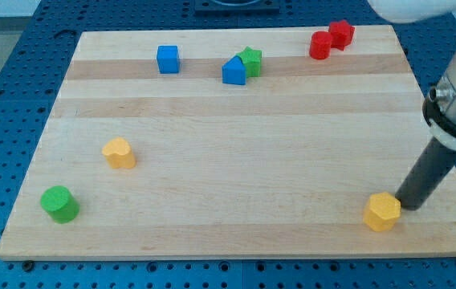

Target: Push the yellow hexagon to the bottom center

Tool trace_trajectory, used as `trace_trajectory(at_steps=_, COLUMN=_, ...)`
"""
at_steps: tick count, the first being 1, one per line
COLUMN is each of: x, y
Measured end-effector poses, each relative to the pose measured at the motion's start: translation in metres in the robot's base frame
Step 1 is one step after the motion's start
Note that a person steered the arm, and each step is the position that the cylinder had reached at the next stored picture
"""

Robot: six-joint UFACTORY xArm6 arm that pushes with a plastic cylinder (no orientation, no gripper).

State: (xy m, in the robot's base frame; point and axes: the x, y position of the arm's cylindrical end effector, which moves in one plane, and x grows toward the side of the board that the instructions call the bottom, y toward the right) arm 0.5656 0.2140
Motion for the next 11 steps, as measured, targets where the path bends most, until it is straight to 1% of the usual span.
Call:
trace_trajectory(at_steps=2, x=0.002, y=-0.049)
trace_trajectory(at_steps=4, x=0.025, y=-0.037)
trace_trajectory(at_steps=5, x=0.039, y=-0.057)
trace_trajectory(at_steps=6, x=0.039, y=-0.08)
trace_trajectory(at_steps=8, x=0.005, y=-0.156)
trace_trajectory(at_steps=9, x=0.001, y=-0.181)
trace_trajectory(at_steps=10, x=-0.015, y=-0.164)
trace_trajectory(at_steps=11, x=-0.097, y=-0.171)
